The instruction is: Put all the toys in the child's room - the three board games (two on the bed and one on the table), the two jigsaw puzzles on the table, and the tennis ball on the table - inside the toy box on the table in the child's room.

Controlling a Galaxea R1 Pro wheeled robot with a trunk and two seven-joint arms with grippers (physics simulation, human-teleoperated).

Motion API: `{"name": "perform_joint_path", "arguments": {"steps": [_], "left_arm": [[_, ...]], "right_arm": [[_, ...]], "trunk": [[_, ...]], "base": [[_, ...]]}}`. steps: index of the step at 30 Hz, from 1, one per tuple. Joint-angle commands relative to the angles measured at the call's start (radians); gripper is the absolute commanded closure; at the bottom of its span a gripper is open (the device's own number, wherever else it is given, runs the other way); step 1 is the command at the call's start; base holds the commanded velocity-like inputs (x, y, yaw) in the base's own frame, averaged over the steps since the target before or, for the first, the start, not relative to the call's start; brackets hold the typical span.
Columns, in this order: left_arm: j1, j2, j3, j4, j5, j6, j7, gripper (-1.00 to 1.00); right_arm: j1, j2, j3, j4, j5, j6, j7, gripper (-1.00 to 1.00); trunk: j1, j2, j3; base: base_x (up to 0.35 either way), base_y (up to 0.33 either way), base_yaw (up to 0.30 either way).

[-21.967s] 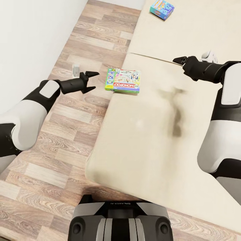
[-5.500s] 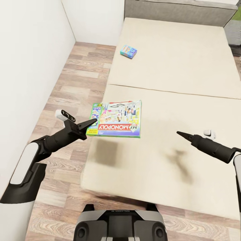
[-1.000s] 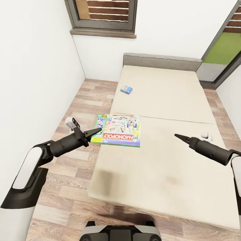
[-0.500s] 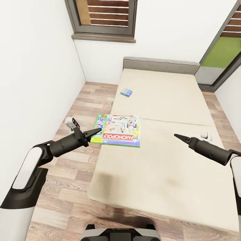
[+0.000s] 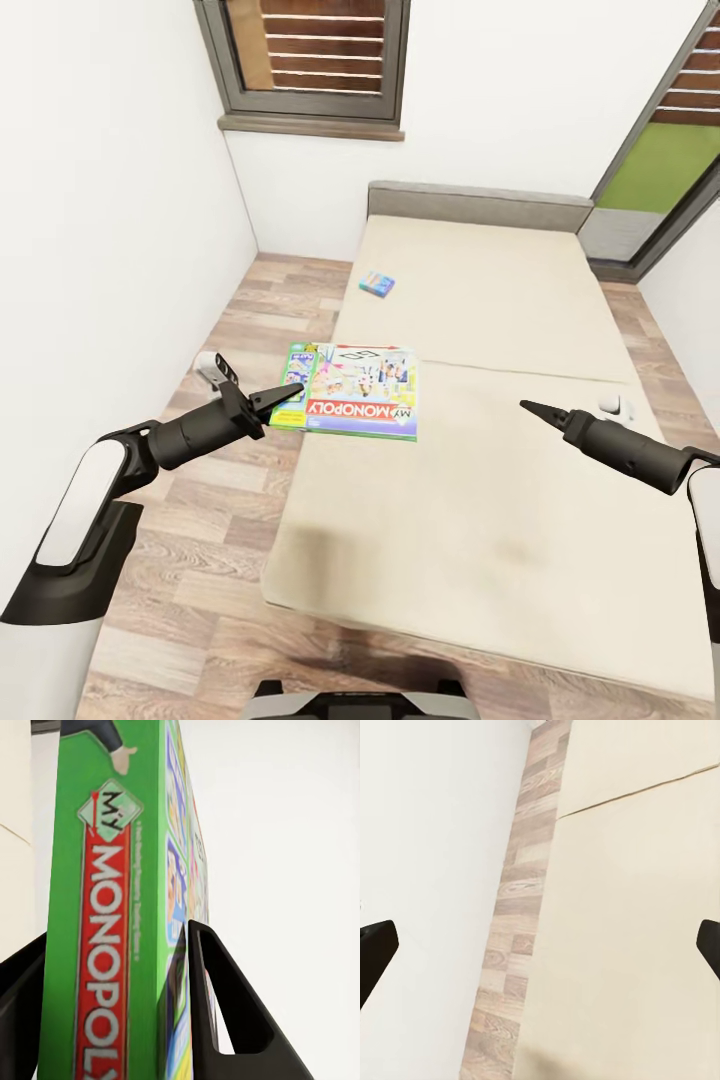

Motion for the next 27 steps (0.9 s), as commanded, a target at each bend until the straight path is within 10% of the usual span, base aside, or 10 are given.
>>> {"name": "perform_joint_path", "arguments": {"steps": [1,27], "left_arm": [[0.000,0.001,0.000,0.000,-0.009,0.001,-0.011,1.00],[0.002,0.001,0.004,0.002,-0.010,0.000,-0.003,1.00]], "right_arm": [[-0.001,0.000,-0.001,0.000,0.009,0.004,0.010,-1.00],[-0.001,0.000,-0.001,0.000,0.009,0.004,0.011,-1.00]], "trunk": [[0.001,-0.002,0.000],[0.001,-0.002,0.043]], "base": [[0.000,0.000,0.000],[0.000,0.000,0.000]]}}
